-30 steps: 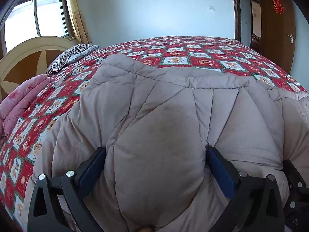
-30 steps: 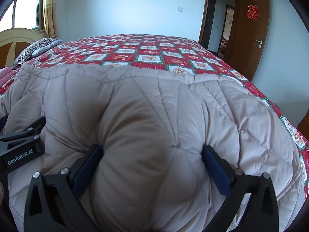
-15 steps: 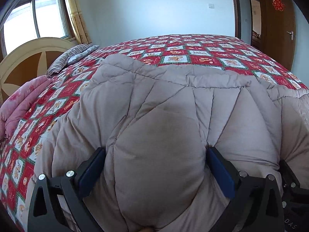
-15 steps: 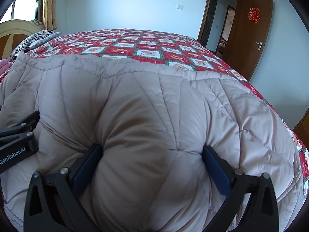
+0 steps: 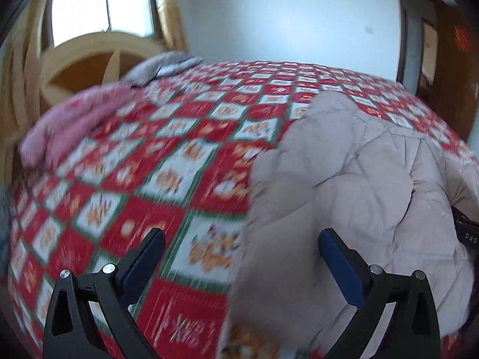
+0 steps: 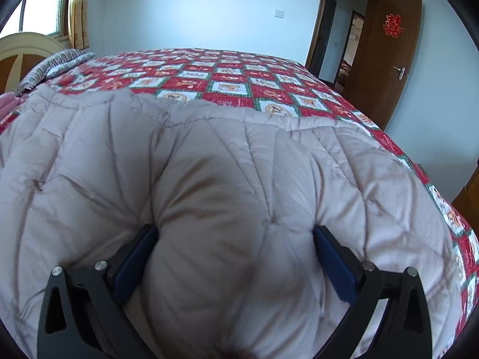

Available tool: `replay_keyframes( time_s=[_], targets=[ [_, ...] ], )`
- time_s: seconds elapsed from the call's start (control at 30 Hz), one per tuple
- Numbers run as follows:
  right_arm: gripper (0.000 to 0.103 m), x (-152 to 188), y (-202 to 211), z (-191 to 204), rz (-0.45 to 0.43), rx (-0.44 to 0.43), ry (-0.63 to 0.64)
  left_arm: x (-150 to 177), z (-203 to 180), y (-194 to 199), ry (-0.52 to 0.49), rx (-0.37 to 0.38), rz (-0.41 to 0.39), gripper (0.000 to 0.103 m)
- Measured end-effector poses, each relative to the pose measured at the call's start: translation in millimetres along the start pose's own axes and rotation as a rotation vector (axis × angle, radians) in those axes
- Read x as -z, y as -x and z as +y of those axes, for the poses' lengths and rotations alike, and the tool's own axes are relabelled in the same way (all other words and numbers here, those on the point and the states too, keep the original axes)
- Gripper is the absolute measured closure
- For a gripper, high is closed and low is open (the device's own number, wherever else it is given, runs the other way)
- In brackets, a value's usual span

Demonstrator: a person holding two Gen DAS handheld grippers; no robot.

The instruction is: Fold large clothes

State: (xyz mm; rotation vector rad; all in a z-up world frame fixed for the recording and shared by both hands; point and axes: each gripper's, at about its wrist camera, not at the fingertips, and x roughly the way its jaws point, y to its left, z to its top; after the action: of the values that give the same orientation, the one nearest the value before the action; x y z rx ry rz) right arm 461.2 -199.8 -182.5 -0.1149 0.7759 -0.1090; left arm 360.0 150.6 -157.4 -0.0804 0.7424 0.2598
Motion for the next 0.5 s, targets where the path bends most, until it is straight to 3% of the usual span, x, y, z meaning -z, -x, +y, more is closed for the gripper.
replay_keyframes(
  time_s=[0.1, 0.2, 0.37, 0.5],
  targets=[
    [0.000, 7, 40, 2, -0.082, -0.028, -0.023, 17, 23, 6, 0.095, 0.076, -0.008, 0.001],
    [0.000, 21, 69, 16, -0.133, -0.025, 0.037, 22, 13, 3, 0.102, 0.116, -0.012, 0.001],
    [0.000, 51, 55, 27, -0.058, -0.030, 0.068, 23, -14, -11, 0.085, 0.167, -0.009, 0.002],
    [0.000, 56, 45, 30, -0.035, -0.015, 0.081, 26, -28, -24, 0.083, 0.210, 0.009, 0.021]
  ],
)
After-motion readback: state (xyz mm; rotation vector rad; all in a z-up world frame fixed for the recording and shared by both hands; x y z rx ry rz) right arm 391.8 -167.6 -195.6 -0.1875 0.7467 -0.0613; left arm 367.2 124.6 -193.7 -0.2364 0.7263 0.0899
